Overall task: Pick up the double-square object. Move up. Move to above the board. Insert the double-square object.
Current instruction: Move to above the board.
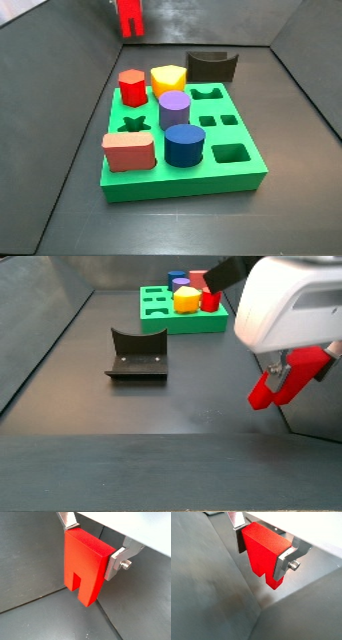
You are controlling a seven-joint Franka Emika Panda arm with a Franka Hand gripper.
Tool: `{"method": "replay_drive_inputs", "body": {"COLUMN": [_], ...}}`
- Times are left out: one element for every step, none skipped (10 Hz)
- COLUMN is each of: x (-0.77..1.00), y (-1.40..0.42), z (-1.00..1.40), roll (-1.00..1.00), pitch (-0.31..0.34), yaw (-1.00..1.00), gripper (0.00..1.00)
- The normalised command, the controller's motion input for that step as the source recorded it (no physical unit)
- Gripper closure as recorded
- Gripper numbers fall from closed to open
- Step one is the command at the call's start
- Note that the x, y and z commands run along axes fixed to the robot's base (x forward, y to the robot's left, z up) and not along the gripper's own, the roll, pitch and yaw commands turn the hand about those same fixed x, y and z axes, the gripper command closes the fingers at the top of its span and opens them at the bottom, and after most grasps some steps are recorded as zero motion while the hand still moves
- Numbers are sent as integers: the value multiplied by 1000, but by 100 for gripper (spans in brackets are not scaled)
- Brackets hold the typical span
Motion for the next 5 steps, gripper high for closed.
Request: {"method": "replay_drive_inputs", "body": {"x": [369,342,284,262,223], "y": [310,292,257,246,217], "z": [1000,1000,1000,1000,1000], "roll": [-140,-161,-177,-173,-156], "pitch": [-166,-112,-52,-36,-5], "yaw": [-98,-96,-78,-71,-56], "gripper": [100,100,100,100,100]}}
